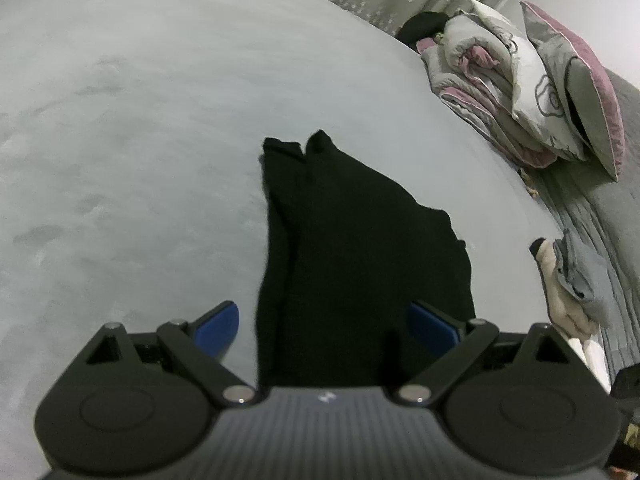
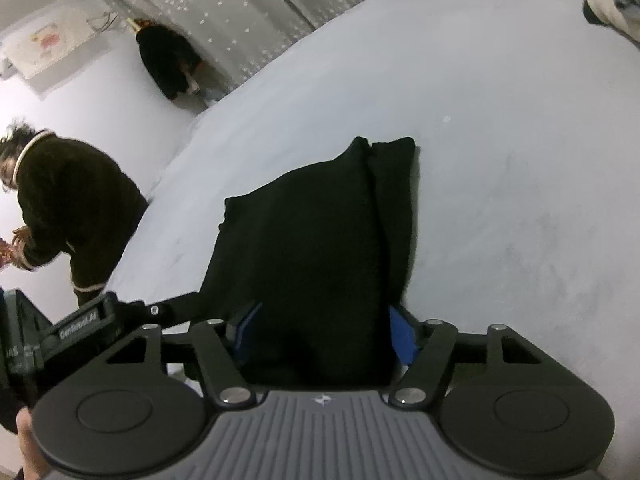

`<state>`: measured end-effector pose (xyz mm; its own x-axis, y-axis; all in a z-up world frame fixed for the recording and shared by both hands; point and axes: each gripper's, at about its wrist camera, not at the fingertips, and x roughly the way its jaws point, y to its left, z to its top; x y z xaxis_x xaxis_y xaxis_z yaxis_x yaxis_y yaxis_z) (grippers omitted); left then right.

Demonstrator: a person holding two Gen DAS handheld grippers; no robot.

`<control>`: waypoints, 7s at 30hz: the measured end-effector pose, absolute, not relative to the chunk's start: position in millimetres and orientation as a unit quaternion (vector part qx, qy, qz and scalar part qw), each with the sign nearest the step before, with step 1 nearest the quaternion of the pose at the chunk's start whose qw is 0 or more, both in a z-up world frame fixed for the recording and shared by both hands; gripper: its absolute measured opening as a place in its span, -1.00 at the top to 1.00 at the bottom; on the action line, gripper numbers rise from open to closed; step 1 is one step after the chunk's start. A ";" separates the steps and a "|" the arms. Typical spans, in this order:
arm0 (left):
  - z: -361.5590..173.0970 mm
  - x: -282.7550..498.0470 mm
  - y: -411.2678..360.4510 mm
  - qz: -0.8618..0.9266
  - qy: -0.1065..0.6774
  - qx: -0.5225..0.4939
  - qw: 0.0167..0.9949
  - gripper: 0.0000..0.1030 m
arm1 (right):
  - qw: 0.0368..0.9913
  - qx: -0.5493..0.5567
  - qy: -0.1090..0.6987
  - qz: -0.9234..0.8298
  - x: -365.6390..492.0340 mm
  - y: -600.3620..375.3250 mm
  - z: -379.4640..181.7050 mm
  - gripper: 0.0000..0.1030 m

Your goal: Fold clothes

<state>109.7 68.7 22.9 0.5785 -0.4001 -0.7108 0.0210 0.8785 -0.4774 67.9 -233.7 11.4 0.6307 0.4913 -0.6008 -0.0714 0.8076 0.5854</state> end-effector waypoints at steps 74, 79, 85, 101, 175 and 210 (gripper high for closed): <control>19.9 91.3 83.5 -0.147 0.536 -0.281 0.782 0.51 | 0.822 0.250 0.458 0.228 76.3 -243.6 9.6 0.30; 29.2 98.6 95.0 -0.134 0.482 -0.279 0.820 -0.10 | 0.827 0.267 0.443 0.222 86.3 -248.2 4.9 -0.05; 15.2 115.0 84.4 -0.154 0.473 -0.276 0.822 -0.43 | 0.843 0.268 0.418 0.207 99.8 -246.7 1.1 -0.07; 22.5 120.2 57.1 -0.167 0.413 -0.218 0.868 0.66 | 0.920 0.107 0.340 0.165 106.5 -216.9 24.0 0.77; 38.2 10.4 -352.2 -0.298 0.401 -0.068 0.864 -0.20 | 0.915 0.034 0.395 -0.079 -34.8 -511.0 67.0 0.47; 71.5 -23.1 -318.2 -0.283 0.385 -0.022 0.878 -0.44 | 0.925 0.056 0.343 -0.153 -50.0 -482.3 88.5 -0.19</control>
